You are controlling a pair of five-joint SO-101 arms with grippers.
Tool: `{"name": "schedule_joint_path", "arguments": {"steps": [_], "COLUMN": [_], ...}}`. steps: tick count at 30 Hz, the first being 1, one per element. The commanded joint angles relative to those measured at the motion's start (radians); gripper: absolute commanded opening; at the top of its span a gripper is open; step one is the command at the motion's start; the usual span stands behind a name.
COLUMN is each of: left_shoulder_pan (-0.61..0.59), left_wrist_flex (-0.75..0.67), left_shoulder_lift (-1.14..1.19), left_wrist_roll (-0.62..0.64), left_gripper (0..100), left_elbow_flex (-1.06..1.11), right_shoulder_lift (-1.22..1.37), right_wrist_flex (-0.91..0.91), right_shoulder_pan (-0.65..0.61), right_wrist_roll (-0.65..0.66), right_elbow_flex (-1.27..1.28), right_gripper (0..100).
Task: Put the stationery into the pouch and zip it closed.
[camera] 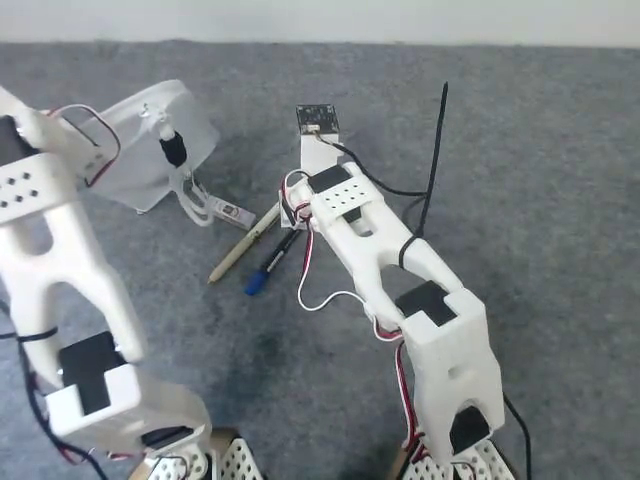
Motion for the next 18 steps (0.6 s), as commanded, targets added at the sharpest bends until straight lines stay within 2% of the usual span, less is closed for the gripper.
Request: {"name": "schedule_joint_path", "arguments": {"steps": [1,14,18], "left_shoulder_pan": [-0.003,-0.003,-0.003], "left_wrist_flex": [-0.006,-0.006,-0.006], "left_shoulder_lift": [-0.006,-0.006,-0.006], "left_wrist_roll": [0.008,0.008,0.008], "left_gripper": [1,1,1], "left_elbow_flex": [-0.047,-0.047,-0.047], "right_shoulder_lift": [-0.002,0.131,0.157], "right_wrist_flex": [0.002,0.013,0.099], "right_shoulder_pan": [-0.012,0.007,0.005], "right_wrist_roll": [-0.006,-0.006,-0.005], "right_elbow_flex": [-0.051,-0.187,-0.247], "right_gripper": [16.2,16.2,14.5]}}
